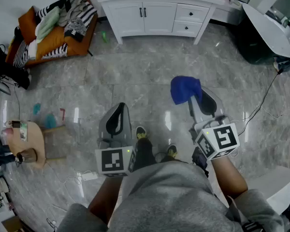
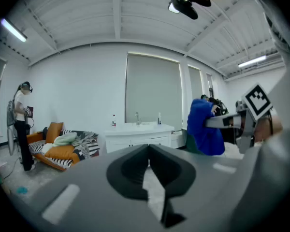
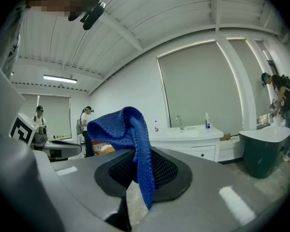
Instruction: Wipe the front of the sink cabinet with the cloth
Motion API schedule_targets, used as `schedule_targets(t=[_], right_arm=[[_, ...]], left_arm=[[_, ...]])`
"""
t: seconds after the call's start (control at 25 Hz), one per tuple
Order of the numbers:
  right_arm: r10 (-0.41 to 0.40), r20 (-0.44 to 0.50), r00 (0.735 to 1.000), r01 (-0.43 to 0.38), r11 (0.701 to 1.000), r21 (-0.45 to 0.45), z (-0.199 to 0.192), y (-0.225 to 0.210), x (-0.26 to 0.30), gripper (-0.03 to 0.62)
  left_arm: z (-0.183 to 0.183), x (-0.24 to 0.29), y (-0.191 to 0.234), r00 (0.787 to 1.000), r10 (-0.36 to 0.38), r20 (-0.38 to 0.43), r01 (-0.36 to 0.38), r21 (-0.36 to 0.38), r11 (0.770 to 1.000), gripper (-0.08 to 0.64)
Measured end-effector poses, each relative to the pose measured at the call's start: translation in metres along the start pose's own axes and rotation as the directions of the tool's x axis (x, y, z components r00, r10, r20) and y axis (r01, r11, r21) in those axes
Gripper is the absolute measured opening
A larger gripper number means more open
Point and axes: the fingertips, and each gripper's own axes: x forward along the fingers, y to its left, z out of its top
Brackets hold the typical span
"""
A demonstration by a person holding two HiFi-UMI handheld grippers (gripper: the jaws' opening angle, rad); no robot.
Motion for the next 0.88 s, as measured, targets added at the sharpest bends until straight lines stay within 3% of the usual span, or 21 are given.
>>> schedule_targets(t=[0.32, 0.72, 0.88], right_arm=[[-0.052, -0.001, 0.999, 0.052, 0.999, 0.006, 0.012, 0.004, 0.047, 0.067], [-0.113, -0.011, 0.994, 0.114, 0.989, 0.09, 0.013, 0.021, 0.077, 0.067], [-0.144, -0.001, 0.99, 0.143, 0.987, 0.073, 0.016, 0.034, 0.085, 0.067]], left_arm=[[0.012, 0.039, 0.043, 1.0, -0.016, -0.015, 0.016, -0.005, 1.0, 0.011], [0.019, 0.056, 0.088, 0.998, -0.064, -0.026, 0.064, -0.011, 0.998, 0.011], [0.018, 0.056, 0.106, 0.996, -0.084, -0.026, 0.083, -0.029, 0.996, 0.011]])
